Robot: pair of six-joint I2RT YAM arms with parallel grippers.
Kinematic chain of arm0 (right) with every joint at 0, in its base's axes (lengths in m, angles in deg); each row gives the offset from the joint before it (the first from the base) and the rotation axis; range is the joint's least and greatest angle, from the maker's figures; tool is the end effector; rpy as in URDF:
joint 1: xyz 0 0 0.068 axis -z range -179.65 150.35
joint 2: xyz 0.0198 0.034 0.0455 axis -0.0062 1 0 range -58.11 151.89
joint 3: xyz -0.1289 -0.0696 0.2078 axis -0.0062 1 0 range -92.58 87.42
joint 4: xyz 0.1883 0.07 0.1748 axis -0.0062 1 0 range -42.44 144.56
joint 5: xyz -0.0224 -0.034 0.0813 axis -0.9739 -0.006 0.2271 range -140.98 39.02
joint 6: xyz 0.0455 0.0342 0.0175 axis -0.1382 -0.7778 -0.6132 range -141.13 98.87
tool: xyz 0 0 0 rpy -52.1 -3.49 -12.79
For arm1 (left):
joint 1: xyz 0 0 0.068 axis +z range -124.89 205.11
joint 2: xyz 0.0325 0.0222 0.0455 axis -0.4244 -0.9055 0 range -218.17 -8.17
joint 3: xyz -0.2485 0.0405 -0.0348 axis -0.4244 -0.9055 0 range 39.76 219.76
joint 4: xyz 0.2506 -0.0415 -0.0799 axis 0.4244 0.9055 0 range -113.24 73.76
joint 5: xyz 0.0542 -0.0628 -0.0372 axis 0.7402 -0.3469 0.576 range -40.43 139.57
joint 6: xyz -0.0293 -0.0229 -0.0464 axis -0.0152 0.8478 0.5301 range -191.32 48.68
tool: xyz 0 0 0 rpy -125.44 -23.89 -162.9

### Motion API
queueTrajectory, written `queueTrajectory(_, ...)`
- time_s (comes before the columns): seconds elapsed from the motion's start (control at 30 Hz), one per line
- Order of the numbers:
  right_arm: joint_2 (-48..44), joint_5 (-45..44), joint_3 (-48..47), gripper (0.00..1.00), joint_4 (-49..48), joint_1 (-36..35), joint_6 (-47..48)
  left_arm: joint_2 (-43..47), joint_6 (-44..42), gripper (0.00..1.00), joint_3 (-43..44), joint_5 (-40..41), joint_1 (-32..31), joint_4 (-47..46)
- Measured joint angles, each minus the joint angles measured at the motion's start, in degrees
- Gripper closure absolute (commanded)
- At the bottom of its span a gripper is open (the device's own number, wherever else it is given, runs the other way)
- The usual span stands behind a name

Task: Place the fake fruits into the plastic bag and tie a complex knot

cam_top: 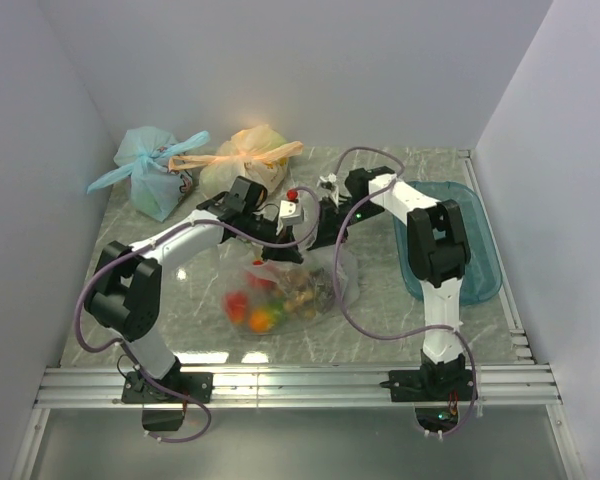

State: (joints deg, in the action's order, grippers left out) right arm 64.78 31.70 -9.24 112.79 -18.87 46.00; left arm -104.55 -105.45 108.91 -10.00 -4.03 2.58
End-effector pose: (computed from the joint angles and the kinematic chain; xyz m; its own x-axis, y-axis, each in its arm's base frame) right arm 0.3651 0.1732 0.1828 -0.3501 -0.2465 -0.9037 -0.8767 -0.2534 0.4088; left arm 0.2916 -0.2056 0.2188 -0.1854 0.4287 -0.8842 0.9705 -0.0610 -0.2331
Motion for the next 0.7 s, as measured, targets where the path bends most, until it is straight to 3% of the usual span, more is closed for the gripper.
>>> queueTrajectory(0.13,-0.4,0.5,1.6,1.00,6.3,0.6,2.2,0.2,1.6,0.93,-1.2,0.9,0.1,-2.4)
queueTrajectory(0.27,-3.7,0.4,2.4,1.00,8.8,0.9,-3.1,0.4,4.6,0.92,-3.0,2.8,0.0,-5.3)
queueTrajectory(0.33,-6.3,-2.2,4.2,1.00,4.3,1.0,-15.7,0.4,5.6,0.91,-3.4,3.1,0.0,-6.3)
queueTrajectory(0.5,-18.8,-17.1,15.7,1.00,-19.5,0.8,-52.9,1.3,7.6,0.91,-4.5,3.6,0.0,-9.0)
queueTrajectory(0.7,-25.3,-29.1,22.3,1.00,-37.1,0.2,-77.7,3.5,9.0,0.95,-5.3,5.7,0.0,-11.8)
